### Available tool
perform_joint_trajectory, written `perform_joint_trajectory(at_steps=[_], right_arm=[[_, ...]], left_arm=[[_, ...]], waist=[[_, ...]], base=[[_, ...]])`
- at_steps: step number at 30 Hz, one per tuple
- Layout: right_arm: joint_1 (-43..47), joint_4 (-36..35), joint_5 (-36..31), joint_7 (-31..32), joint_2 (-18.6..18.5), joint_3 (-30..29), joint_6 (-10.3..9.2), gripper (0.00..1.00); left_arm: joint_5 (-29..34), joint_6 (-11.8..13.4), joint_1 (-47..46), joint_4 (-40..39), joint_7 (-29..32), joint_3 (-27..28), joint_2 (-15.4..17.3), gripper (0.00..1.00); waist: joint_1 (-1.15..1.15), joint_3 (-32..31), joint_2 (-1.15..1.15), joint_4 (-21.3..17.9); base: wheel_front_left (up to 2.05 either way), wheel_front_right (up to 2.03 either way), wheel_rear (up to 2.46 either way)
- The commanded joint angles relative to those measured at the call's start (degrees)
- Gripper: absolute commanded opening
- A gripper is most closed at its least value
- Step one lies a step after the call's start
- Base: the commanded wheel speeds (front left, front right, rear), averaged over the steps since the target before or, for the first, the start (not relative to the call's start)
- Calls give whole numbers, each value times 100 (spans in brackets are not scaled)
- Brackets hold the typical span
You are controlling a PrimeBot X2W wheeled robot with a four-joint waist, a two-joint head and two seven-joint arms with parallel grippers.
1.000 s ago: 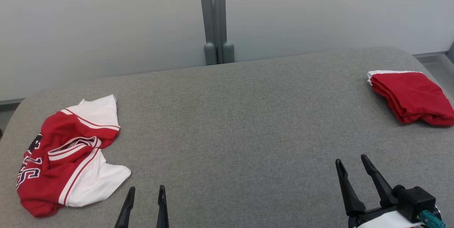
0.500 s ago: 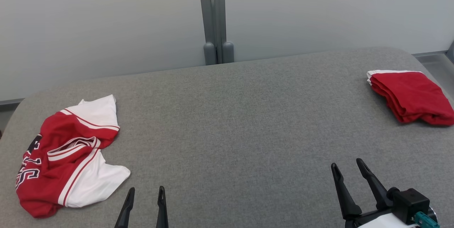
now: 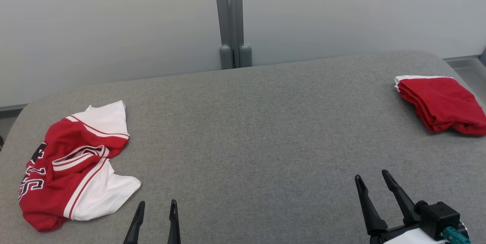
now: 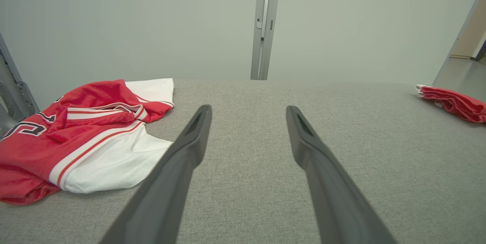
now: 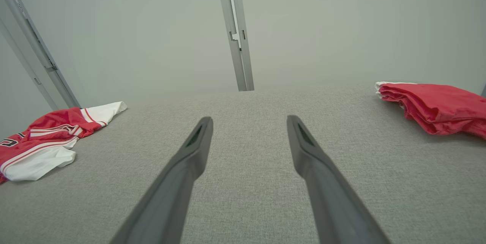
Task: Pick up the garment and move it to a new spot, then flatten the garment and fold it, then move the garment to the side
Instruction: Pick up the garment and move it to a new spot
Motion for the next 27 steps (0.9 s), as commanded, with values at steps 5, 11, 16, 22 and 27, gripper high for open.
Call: perform_joint_trajectory(at_steps=[5, 11, 16, 22, 27], right_arm=[[111, 13, -55, -16, 11, -22, 0, 100], [91, 11, -46, -16, 41, 2, 0, 100], [8, 7, -48, -16, 75, 25, 0, 100], [-72, 10, -38, -16, 120, 39, 0, 100], [-148, 26, -31, -16, 163, 82, 0, 100]], left_arm=[[50, -1, -81, -4, -3, 12, 5, 100], [81, -4, -152, -35, -3, 41, 7, 100], [115, 3, -183, -38, -3, 109, 7, 100], [154, -17, -175, -40, -3, 178, 8, 100], [166, 4, -195, -71, -2, 226, 8, 100]], waist=[[0, 13, 0, 129], [0, 112, 0, 537], [0, 190, 0, 1020], [0, 225, 0, 1624], [0, 231, 0, 2041]], base=[[0, 0, 0], [0, 0, 0], [0, 0, 0], [0, 0, 0], [0, 0, 0]])
